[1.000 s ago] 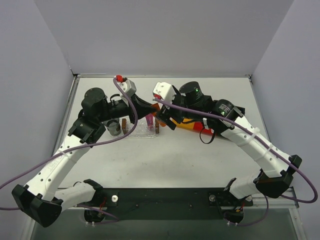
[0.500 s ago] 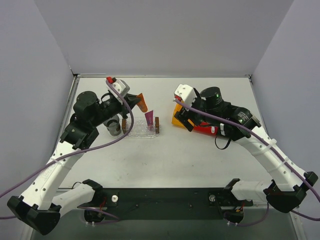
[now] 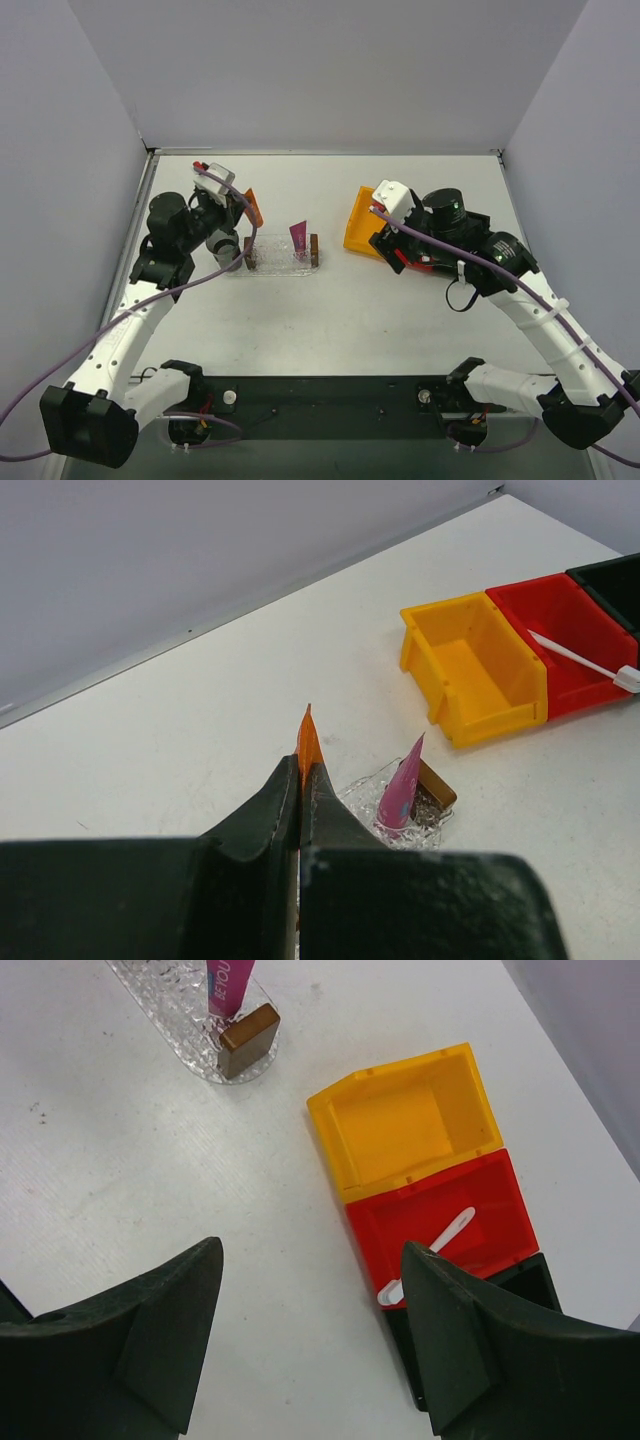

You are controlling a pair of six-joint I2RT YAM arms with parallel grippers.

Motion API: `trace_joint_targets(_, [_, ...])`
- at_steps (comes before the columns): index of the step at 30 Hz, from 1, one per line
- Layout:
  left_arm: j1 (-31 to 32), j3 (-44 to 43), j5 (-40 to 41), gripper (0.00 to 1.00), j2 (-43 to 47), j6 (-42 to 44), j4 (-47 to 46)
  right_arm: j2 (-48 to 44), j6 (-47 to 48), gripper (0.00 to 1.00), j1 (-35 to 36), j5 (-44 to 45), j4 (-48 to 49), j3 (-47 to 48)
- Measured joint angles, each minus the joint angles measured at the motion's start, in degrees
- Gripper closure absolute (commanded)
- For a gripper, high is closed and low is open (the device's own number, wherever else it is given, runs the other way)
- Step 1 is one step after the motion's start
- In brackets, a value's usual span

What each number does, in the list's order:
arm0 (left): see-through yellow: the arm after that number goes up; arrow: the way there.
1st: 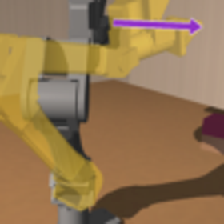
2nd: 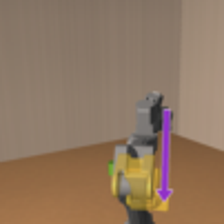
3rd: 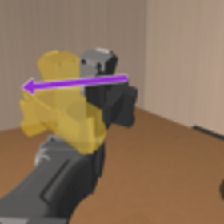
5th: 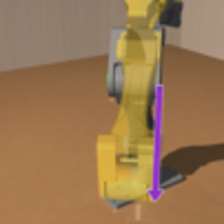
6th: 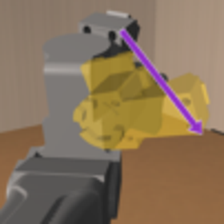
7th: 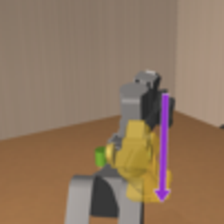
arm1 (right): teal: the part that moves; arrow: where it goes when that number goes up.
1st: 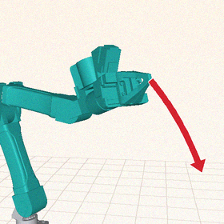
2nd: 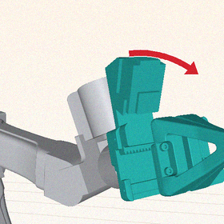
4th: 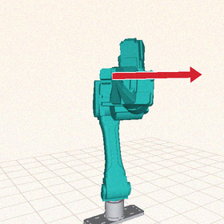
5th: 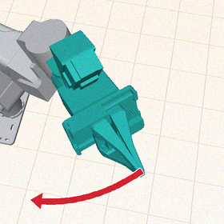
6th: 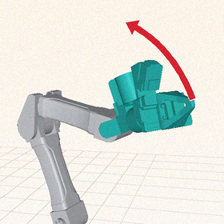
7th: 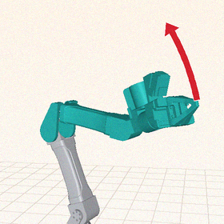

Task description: Prepare toiletry sets of a toothbrush and toothpaste on the tray

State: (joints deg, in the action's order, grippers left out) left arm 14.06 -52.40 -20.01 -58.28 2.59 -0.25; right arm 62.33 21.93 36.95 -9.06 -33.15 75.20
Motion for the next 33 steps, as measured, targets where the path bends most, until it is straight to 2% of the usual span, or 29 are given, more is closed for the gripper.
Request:
trace_joint_targets(5, [-1.0, 3.3, -2.4, 1.00, -1.7, -1.4, -4.8, -0.2, -0.4, 0.34, -1.0, -0.7, 0.0, -2.1])
trace_joint_targets(14, [-1.0, 4.0, -5.0, 1.00, -3.8, -3.5, -9.8, -0.2, -0.9, 0.35, -1.7, -1.9, 0.7, -3.8])
trace_joint_targets(33, [-1.0, 7.6, -7.8, 1.00, -9.0, -4.2, -12.6, -0.2, -1.1, 0.36, -3.6, -3.3, 2.6, -5.4])
